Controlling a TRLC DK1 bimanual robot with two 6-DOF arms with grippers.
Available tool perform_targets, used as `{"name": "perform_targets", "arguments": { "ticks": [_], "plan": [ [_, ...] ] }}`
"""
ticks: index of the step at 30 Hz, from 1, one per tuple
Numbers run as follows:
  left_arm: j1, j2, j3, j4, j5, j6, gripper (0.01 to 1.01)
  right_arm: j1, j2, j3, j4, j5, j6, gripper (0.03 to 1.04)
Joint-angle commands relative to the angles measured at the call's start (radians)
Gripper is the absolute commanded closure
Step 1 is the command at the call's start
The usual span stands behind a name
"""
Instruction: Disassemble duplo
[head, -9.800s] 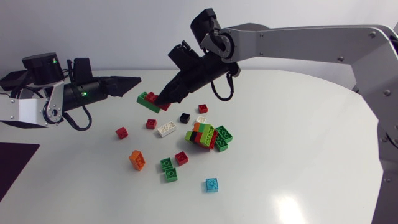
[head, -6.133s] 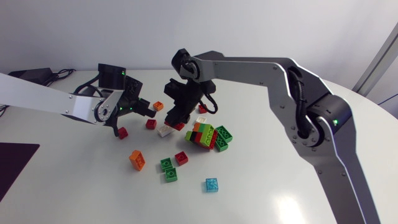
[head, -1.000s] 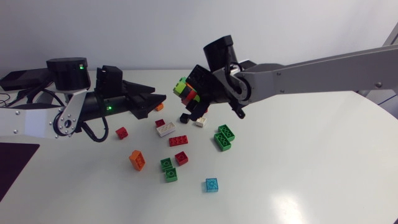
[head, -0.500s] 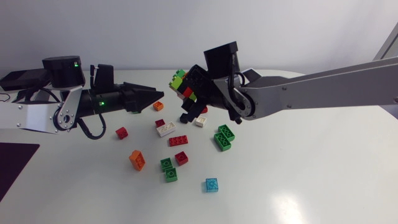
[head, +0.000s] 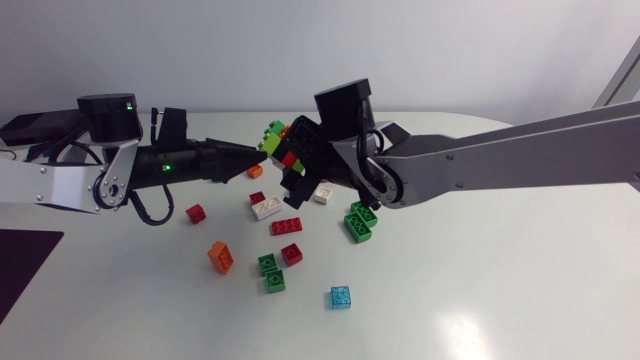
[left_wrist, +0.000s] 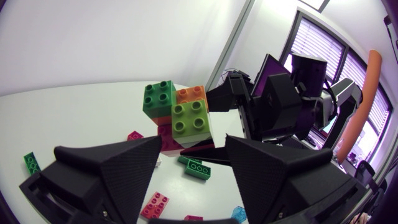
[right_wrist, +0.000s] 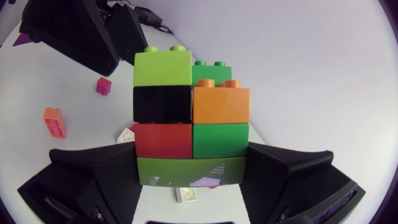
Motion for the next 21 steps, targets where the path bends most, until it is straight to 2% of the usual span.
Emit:
{"name": "perform_targets", "arguments": {
  "ticks": [1, 8, 14, 15, 18, 19, 21],
  "plan": [
    [0.002, 0.017, 0.032, 0.013, 0.016, -0.033, 0.318, 0.015, -0.033, -0.03, 0.026, 0.012, 0.018, 0.63],
    [0.0, 0.017, 0.035, 0.013, 0.024, -0.053, 0.318, 0.043, -0.033, -0.033, 0.026, 0.024, 0.016, 0.63],
    [-0.041, 0.018, 0.044, -0.007, 0.024, -0.095, 0.326, 0.054, -0.033, -0.033, 0.026, 0.027, 0.015, 0.63],
    [-0.043, 0.017, 0.046, -0.009, 0.024, -0.097, 0.367, 0.055, -0.033, -0.033, 0.026, 0.029, 0.015, 0.63],
    [-0.043, 0.012, 0.047, -0.01, 0.024, -0.102, 0.656, 0.057, -0.031, -0.033, 0.026, 0.032, 0.013, 0.63],
    [-0.045, 0.012, 0.047, -0.012, 0.024, -0.103, 0.71, 0.057, -0.031, -0.033, 0.026, 0.035, 0.013, 0.63],
    [-0.048, 0.012, 0.047, -0.012, 0.024, -0.103, 0.749, 0.058, -0.031, -0.032, 0.028, 0.036, 0.012, 0.63]
  ]
}}
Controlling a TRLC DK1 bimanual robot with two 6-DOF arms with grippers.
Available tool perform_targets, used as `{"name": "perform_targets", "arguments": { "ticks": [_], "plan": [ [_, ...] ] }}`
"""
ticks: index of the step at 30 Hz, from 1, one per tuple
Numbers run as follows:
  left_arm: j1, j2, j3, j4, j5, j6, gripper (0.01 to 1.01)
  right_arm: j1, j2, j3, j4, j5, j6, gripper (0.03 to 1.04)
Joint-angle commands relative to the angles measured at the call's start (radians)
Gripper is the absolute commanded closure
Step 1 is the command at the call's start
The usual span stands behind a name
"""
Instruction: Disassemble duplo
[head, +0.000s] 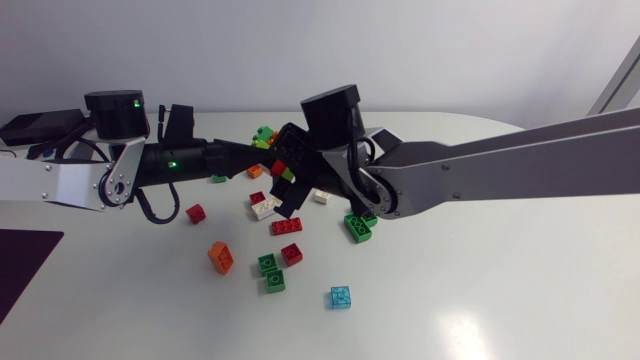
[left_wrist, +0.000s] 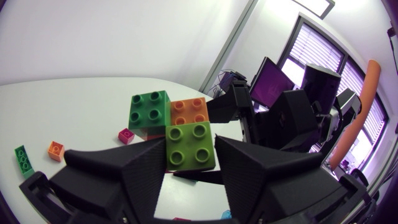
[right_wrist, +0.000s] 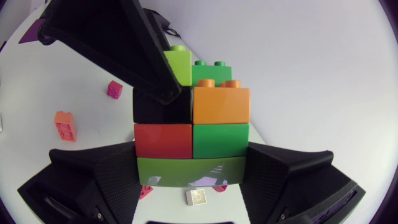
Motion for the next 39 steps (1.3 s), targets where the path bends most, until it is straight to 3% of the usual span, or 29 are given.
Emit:
{"name": "perform_targets", "arguments": {
  "ticks": [1, 8, 15, 22, 26, 31, 35, 37, 39],
  "plan": [
    [-0.009, 0.009, 0.031, -0.001, 0.029, -0.031, 0.762, 0.006, -0.019, -0.017, 0.024, 0.016, 0.012, 0.63],
    [-0.009, -0.015, 0.02, 0.007, 0.02, -0.028, 0.879, -0.004, -0.004, -0.004, 0.027, 0.042, 0.004, 0.63],
    [-0.007, -0.092, -0.031, 0.073, 0.011, -0.015, 0.905, -0.018, 0.022, 0.018, 0.024, 0.079, -0.002, 0.63],
    [-0.007, -0.16, -0.075, 0.1, -0.137, 0.053, 0.905, -0.023, 0.048, 0.038, 0.015, 0.096, -0.005, 0.63],
    [-0.013, -0.186, -0.086, 0.1, -0.382, 0.116, 0.903, -0.023, 0.048, 0.039, 0.013, 0.098, -0.005, 0.63],
    [-0.118, -0.06, -0.009, -0.006, -1.059, 0.42, 0.905, -0.021, 0.047, 0.038, 0.012, 0.098, -0.005, 0.62],
    [-0.081, 0.084, 0.104, -0.135, -1.197, 0.426, 0.898, -0.023, 0.042, 0.035, 0.013, 0.098, -0.003, 0.62],
    [-0.052, 0.178, 0.198, -0.274, -1.212, 0.413, 0.895, -0.023, 0.038, 0.035, 0.013, 0.098, -0.002, 0.62],
    [-0.016, 0.241, 0.244, -0.323, -1.206, 0.386, 0.892, -0.023, 0.036, 0.03, 0.013, 0.098, -0.002, 0.62]
  ]
}}
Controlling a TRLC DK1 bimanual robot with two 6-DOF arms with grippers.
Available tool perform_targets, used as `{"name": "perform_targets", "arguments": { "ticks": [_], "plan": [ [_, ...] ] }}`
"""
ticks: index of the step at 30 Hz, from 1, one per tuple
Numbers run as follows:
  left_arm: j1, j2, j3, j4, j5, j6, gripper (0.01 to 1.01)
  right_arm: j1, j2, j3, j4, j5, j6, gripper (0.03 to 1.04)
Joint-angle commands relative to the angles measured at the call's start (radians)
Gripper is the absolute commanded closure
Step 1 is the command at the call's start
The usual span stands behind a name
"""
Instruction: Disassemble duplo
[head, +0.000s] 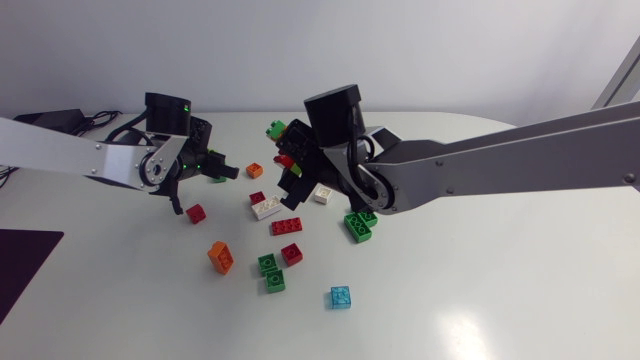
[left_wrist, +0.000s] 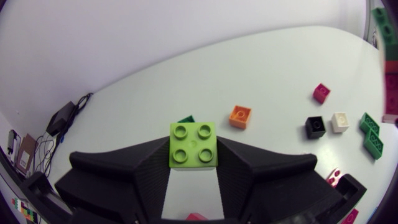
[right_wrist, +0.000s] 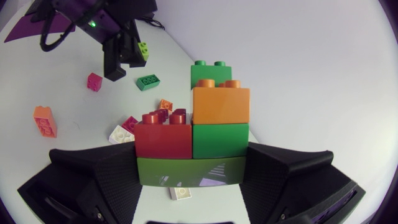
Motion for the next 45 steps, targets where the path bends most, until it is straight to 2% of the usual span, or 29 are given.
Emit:
{"name": "perform_targets", "arguments": {
  "ticks": [1, 5, 10, 16, 21, 24, 27, 30, 32, 34, 38, 42, 45],
  "plan": [
    [0.046, 0.081, 0.076, -0.047, -0.008, -0.013, 0.885, 0.0, 0.005, 0.011, 0.001, 0.011, 0.002, 0.62],
    [0.062, 0.108, 0.1, -0.079, 0.036, -0.031, 0.867, 0.002, 0.0, 0.008, 0.001, 0.011, 0.002, 0.62],
    [0.109, 0.155, 0.157, -0.171, 0.194, -0.093, 0.749, 0.003, -0.001, 0.0, 0.007, 0.011, 0.002, 0.62],
    [0.121, 0.181, 0.182, -0.206, 0.26, -0.1, 0.7, 0.006, -0.003, -0.002, 0.008, 0.011, 0.002, 0.62],
    [0.128, 0.224, 0.228, -0.28, 0.321, -0.097, 0.526, 0.008, -0.003, -0.002, 0.008, 0.011, 0.002, 0.62],
    [0.121, 0.216, 0.228, -0.291, 0.334, -0.083, 0.367, 0.008, -0.012, -0.009, 0.008, -0.005, 0.002, 0.61],
    [0.117, 0.189, 0.215, -0.291, 0.335, -0.085, 0.297, 0.011, -0.06, -0.051, 0.034, -0.068, 0.0, 0.59],
    [0.118, 0.155, 0.2, -0.281, 0.352, -0.088, 0.284, 0.011, -0.107, -0.083, 0.051, -0.15, 0.008, 0.59],
    [0.118, 0.118, 0.168, -0.229, 0.383, -0.087, 0.259, -0.003, -0.141, -0.092, 0.039, -0.239, 0.031, 0.59],
    [0.114, 0.088, 0.14, -0.191, 0.383, -0.08, 0.256, -0.034, -0.164, -0.088, 0.007, -0.328, 0.058, 0.59],
    [0.106, 0.011, 0.076, -0.102, 0.398, -0.076, 0.211, -0.122, -0.173, -0.029, -0.116, -0.585, 0.13, 0.59],
    [0.1, -0.1, -0.024, 0.041, 0.51, -0.087, 0.211, -0.173, -0.159, 0.024, -0.234, -0.756, 0.127, 0.59],
    [0.106, -0.189, -0.108, 0.162, 0.693, -0.111, 0.213, -0.208, -0.152, 0.043, -0.266, -0.878, 0.132, 0.59]
  ]
}}
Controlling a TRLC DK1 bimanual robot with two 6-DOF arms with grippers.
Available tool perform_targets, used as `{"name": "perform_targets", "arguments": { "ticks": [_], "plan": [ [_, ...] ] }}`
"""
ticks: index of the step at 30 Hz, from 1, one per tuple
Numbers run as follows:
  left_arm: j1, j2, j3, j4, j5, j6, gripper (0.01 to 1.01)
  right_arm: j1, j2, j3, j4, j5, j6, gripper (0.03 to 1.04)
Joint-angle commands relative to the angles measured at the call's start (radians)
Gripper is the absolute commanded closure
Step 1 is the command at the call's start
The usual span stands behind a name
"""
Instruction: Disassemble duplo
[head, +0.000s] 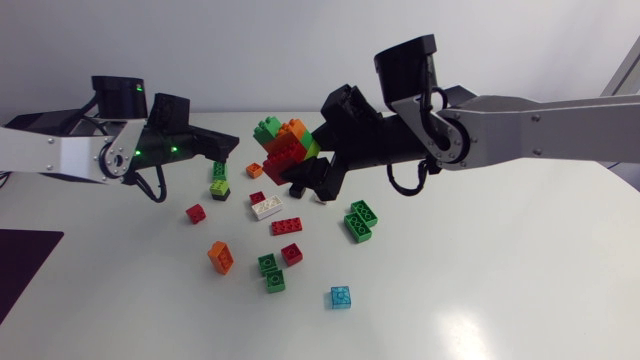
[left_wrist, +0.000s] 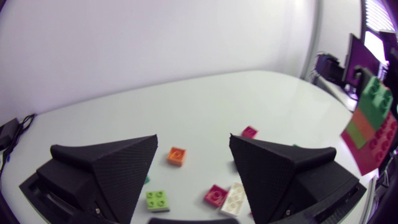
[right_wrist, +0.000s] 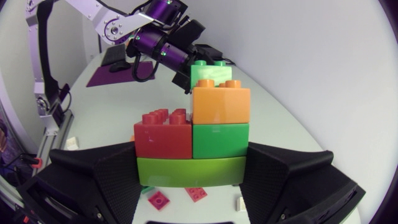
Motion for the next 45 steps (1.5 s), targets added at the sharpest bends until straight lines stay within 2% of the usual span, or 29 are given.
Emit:
{"name": "perform_targets", "arguments": {
  "ticks": [1, 6, 13, 18, 28, 45],
  "plan": [
    [0.001, -0.083, -0.076, 0.072, 0.136, -0.042, 0.213, -0.022, 0.019, 0.054, -0.038, -0.082, 0.024, 0.59],
    [0.002, -0.138, -0.122, 0.107, 0.351, -0.075, 0.213, -0.054, 0.051, 0.1, -0.121, -0.225, 0.022, 0.59],
    [0.048, -0.15, -0.142, 0.184, 0.576, -0.167, 0.213, -0.069, 0.076, 0.143, -0.175, -0.26, 0.03, 0.59],
    [0.048, -0.176, -0.168, 0.227, 0.627, -0.186, 0.211, -0.091, 0.122, 0.189, -0.212, -0.265, 0.045, 0.59],
    [0.044, -0.179, -0.171, 0.246, 0.744, -0.23, 0.182, -0.086, 0.154, 0.203, -0.215, -0.286, 0.07, 0.59],
    [-0.021, -0.175, -0.188, 0.246, 0.744, -0.207, 0.187, -0.06, 0.139, 0.206, -0.259, -0.457, 0.085, 0.59]
  ]
}}
